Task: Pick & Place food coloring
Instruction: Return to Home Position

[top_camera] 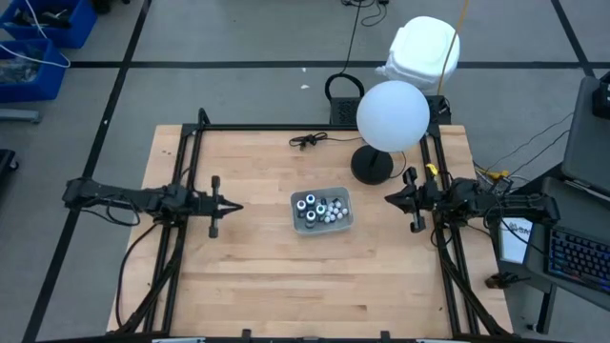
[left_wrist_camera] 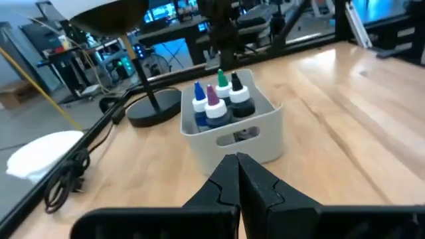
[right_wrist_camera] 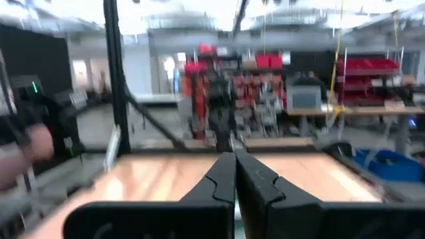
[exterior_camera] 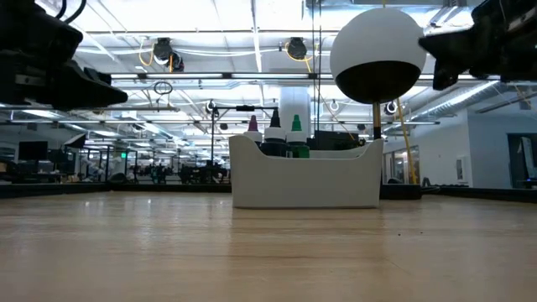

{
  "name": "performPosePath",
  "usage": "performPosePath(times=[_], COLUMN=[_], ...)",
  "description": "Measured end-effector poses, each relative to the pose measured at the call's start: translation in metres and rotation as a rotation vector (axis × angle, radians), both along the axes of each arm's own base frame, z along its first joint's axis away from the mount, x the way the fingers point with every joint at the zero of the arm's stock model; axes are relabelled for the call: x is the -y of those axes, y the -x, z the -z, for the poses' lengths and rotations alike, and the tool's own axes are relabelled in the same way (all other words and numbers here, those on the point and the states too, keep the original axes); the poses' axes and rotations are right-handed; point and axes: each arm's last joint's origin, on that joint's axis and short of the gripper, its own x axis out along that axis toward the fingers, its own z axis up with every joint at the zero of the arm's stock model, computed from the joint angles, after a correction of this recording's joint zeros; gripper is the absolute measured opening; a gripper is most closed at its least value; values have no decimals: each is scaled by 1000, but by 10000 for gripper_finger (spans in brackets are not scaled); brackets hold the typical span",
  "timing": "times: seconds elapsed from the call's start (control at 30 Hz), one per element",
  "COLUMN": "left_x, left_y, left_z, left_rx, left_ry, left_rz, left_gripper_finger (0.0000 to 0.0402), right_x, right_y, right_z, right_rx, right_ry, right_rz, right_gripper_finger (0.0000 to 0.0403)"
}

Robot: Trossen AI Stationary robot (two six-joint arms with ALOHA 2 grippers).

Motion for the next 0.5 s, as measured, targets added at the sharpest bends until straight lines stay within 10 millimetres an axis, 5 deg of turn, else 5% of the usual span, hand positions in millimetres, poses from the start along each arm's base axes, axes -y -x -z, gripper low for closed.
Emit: performPosePath(times=[0.27, 0.5], left_x=[4, 8], left_y=[0, 1], left_z=[-5, -2], left_rx=[54, 27], left_ry=[-77, -97], left_rz=[32, 119], left_gripper_finger=[1, 1], right_x=[2, -3], right_y=[-1, -1], right_z=[10, 10], right_rx=[-99, -97], right_ry=[-84, 62], right_rz=[61, 36], right_gripper_finger=[0, 0])
